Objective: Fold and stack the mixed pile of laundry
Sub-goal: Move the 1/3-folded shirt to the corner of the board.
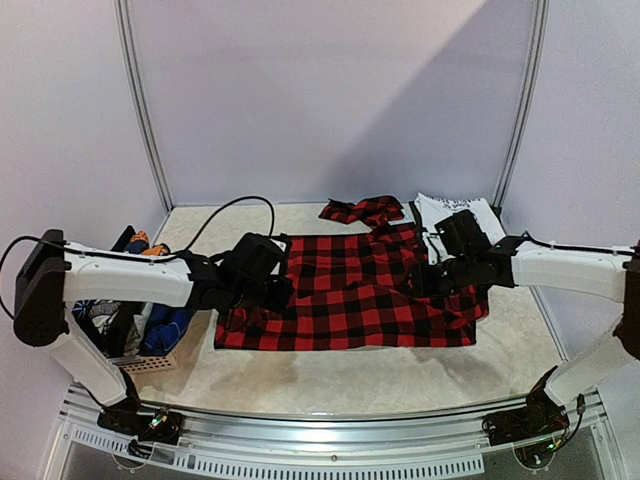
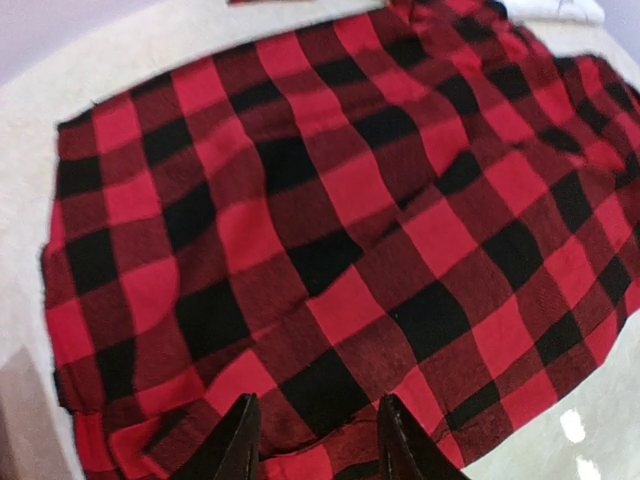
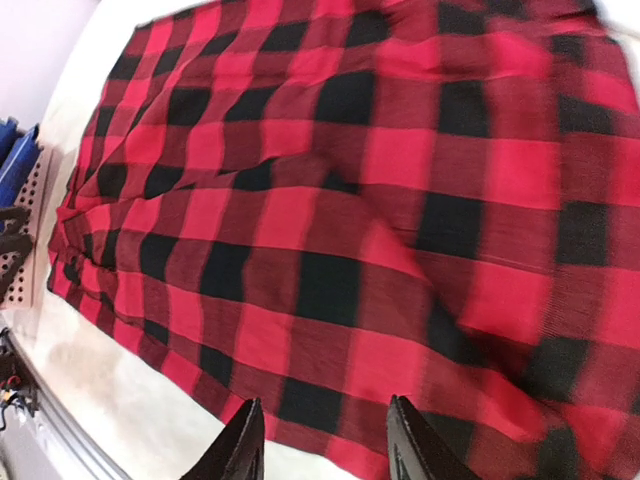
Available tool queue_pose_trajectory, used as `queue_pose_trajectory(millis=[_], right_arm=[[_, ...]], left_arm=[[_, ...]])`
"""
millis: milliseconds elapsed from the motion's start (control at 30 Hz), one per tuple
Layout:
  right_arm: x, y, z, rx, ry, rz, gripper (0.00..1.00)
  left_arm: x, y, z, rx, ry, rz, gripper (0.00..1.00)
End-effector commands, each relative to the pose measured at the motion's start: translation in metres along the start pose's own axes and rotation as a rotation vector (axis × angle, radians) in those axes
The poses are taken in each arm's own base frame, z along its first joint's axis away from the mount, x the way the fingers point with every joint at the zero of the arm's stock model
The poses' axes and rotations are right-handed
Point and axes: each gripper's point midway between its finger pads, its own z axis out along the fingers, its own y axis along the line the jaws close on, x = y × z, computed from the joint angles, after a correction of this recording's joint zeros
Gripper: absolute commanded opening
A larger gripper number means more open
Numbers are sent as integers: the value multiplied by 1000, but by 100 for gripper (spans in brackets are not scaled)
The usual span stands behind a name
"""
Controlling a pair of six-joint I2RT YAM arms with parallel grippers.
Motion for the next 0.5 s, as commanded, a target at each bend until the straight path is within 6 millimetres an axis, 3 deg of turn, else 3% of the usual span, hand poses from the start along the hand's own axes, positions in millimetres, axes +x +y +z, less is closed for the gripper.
queue_pose_trajectory(millis=[0, 100, 233, 467], right_arm=[[2, 28, 35, -103, 49, -21, 40], [9, 29, 54, -94, 87, -22, 37], [25, 12, 79, -31, 149, 1, 34], [49, -9, 98, 54, 235, 32, 31]], left_arm=[[8, -27, 16, 94, 36, 21, 40], [17, -32, 29, 104, 65, 26, 39], [28, -36, 41, 114, 95, 28, 37], [50, -35, 56, 108, 134, 24, 36]])
